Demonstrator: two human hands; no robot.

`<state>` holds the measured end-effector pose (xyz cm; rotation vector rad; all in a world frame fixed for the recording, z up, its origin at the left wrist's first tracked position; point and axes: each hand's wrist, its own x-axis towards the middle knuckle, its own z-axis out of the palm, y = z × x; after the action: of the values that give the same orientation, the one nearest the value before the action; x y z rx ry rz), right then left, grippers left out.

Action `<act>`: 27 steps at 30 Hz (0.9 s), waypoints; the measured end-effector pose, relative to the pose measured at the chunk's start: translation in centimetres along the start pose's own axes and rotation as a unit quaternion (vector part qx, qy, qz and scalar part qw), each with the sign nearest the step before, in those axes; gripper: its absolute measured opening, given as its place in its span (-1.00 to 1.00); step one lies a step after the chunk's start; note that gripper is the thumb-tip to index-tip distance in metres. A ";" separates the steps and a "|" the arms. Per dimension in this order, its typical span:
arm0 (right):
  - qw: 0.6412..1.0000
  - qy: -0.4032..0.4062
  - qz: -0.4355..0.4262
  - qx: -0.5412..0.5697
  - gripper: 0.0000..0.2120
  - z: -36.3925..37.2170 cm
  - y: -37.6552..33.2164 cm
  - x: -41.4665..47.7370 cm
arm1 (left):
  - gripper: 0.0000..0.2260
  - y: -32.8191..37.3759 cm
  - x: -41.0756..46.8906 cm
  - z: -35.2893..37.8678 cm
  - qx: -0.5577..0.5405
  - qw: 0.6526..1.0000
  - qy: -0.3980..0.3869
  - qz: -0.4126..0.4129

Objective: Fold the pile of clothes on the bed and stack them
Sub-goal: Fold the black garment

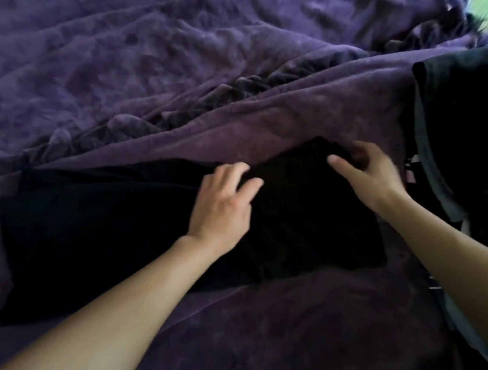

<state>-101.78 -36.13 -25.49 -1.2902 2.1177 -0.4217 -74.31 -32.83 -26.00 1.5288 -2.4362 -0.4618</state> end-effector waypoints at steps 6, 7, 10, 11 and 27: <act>0.986 -0.077 0.101 0.104 -0.61 1.3 0.4 -1.4 | -0.46 -0.6 -0.1 3.9 -0.055 0.955 -0.283 -0.066; 0.986 -0.073 0.093 0.116 -0.67 0.8 -0.2 -1.7 | -0.48 -1.0 -0.2 3.6 -0.084 0.959 -0.261 -0.069; 0.985 -0.077 0.061 0.144 -0.73 -1.0 -3.2 -3.9 | -0.57 -2.4 -1.8 1.6 -0.142 0.976 -0.133 -0.098; 0.981 -0.092 0.055 0.162 -0.74 -1.4 -4.5 -4.9 | -0.60 -3.2 -2.7 0.8 -0.156 0.977 -0.086 -0.118; 0.925 -0.367 0.059 0.073 -0.51 23.6 -22.6 -13.6 | -0.75 -15.1 -22.6 -5.8 -0.210 0.883 0.052 -0.415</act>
<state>-66.44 -33.73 -26.29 -1.0110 1.4817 -0.0201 -50.02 -19.39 -26.93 2.2224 -1.3461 -0.9412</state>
